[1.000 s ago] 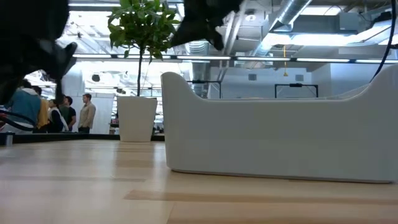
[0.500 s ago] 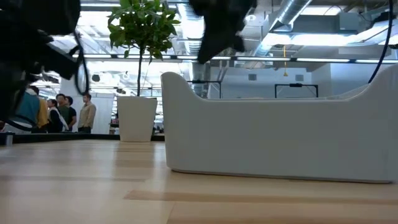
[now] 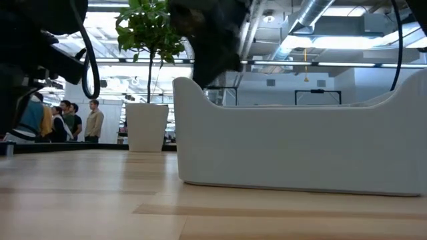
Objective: Nest measuring cups in basket
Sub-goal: Adjust the dark blue measuring cup, then put the stacked measuring cups into the gray bin
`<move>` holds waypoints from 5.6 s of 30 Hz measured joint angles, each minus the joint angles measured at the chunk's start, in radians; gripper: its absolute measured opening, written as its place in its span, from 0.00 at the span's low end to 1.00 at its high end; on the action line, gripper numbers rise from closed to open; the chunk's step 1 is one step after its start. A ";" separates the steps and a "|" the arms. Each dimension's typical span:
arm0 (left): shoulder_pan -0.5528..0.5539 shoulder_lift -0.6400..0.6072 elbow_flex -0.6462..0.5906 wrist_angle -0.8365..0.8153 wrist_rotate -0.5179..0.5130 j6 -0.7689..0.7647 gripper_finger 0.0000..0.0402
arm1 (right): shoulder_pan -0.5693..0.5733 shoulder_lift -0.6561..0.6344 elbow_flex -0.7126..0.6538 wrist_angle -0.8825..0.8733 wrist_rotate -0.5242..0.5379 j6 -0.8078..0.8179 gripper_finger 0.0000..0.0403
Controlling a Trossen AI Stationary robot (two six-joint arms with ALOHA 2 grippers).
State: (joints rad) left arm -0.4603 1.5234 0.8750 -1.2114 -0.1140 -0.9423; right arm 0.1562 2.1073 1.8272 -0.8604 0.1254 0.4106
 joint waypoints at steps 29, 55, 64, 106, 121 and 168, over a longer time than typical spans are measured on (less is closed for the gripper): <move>0.002 0.000 0.000 -0.001 -0.057 -0.009 0.20 | -0.037 0.074 -0.006 0.005 -0.050 -0.054 0.06; 0.003 0.000 0.000 -0.001 -0.059 -0.015 0.20 | -0.151 0.072 -0.002 0.063 -0.114 -0.071 0.06; 0.064 0.001 0.000 0.109 -0.162 0.071 0.20 | -0.102 -0.009 0.183 -0.354 -0.002 -0.124 0.07; 0.654 0.079 0.134 0.740 0.013 0.324 0.20 | -0.075 -0.566 -0.857 0.554 0.054 0.486 0.04; 0.647 0.193 0.133 0.816 0.032 0.300 0.20 | -0.047 -0.559 -0.857 0.526 0.053 0.501 0.06; 0.307 0.020 0.069 -0.009 0.047 0.011 0.20 | -0.280 -0.560 -0.782 0.590 -0.178 0.381 0.24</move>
State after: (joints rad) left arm -0.1537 1.5432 0.9437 -1.2209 -0.0675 -0.9312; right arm -0.1240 1.5476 1.0455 -0.2705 -0.0528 0.7912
